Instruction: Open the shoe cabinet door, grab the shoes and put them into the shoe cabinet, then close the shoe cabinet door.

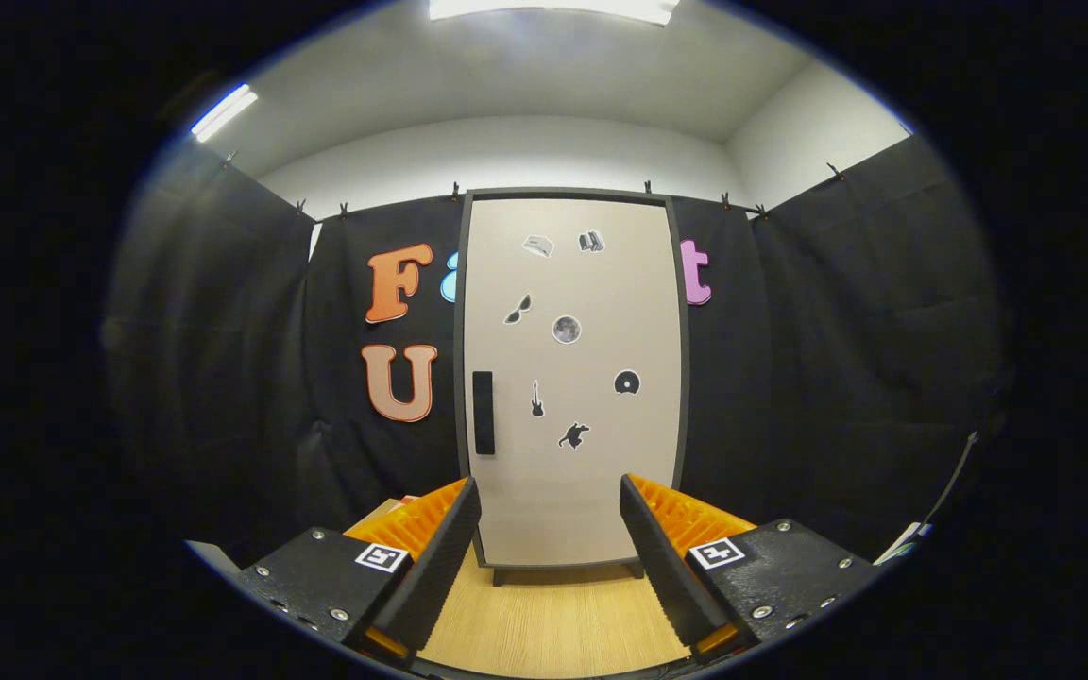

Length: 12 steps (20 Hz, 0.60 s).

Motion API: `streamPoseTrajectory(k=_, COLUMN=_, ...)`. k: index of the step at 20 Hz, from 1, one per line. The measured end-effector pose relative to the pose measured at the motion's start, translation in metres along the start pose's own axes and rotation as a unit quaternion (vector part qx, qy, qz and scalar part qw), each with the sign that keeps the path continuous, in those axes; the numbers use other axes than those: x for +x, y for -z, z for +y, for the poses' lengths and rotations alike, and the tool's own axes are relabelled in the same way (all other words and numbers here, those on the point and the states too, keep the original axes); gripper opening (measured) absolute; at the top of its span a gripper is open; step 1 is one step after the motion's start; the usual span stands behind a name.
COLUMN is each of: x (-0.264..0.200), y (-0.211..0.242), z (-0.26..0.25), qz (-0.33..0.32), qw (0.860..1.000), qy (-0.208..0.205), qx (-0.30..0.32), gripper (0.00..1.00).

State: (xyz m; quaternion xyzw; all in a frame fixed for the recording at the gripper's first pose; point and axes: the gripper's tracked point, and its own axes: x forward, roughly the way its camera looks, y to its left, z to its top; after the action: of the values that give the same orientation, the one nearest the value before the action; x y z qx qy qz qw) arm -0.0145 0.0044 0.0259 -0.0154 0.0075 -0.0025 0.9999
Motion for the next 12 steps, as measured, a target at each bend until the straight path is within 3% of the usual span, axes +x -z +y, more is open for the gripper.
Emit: streamPoseTrajectory(k=12, x=-0.001, y=0.003, z=0.011, qz=0.008, qw=1.0, qy=-0.011, qx=-0.005, gripper=0.93)
